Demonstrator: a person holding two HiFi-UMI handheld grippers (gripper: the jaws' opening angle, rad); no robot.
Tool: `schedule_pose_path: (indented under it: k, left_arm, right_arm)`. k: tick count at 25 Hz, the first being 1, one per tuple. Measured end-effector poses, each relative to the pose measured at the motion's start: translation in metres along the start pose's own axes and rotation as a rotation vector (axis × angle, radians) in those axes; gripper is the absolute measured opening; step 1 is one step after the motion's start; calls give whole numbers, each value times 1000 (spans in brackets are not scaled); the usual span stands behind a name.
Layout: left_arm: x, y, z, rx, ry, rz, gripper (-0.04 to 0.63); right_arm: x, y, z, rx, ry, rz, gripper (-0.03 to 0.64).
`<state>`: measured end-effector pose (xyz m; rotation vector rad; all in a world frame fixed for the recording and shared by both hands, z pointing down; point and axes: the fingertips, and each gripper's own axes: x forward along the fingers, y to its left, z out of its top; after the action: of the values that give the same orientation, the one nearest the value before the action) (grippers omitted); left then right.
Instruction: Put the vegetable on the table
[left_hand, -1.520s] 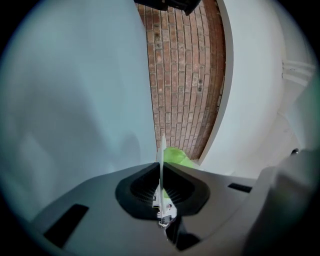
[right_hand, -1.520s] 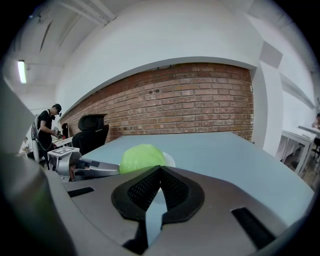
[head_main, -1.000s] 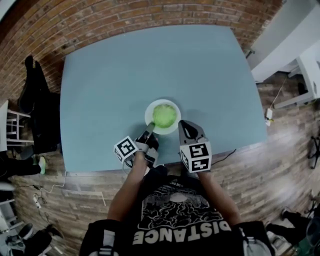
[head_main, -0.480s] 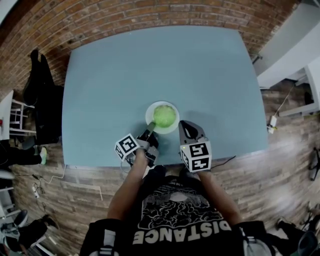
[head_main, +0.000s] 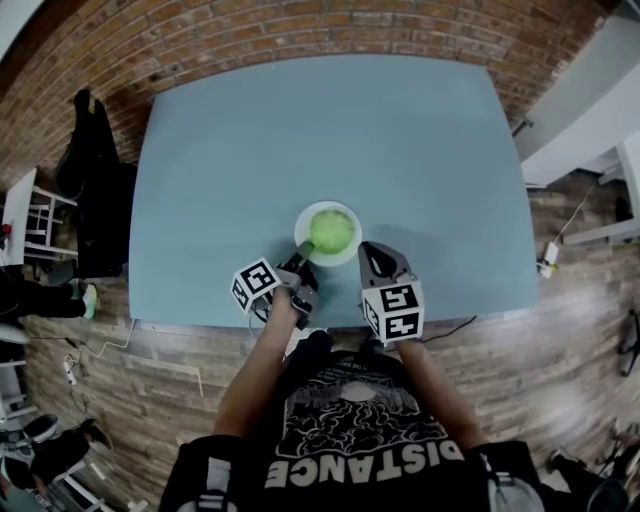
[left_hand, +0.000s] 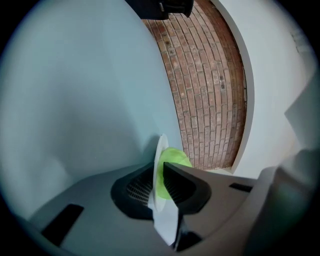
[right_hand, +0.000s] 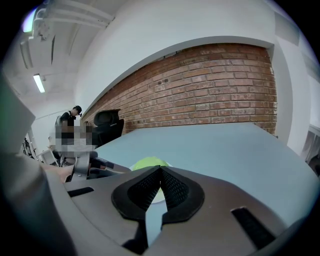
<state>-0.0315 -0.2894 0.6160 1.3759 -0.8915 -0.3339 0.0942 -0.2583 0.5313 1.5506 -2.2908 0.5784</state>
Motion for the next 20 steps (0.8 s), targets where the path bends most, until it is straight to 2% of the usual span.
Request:
schedule_pose_path:
  k: [5,13,20]
  left_arm:
    - [0,0,1,23,-3,50,43]
    - [0,14,0,80,17,186,44]
    - [-1,18,-4,259,83,317,52]
  right_arm:
    - [1,1,0,1,-2,11,8]
    - [1,-3,-4,5,12,10,8]
    - [1,-1,-11,23,21,20,8]
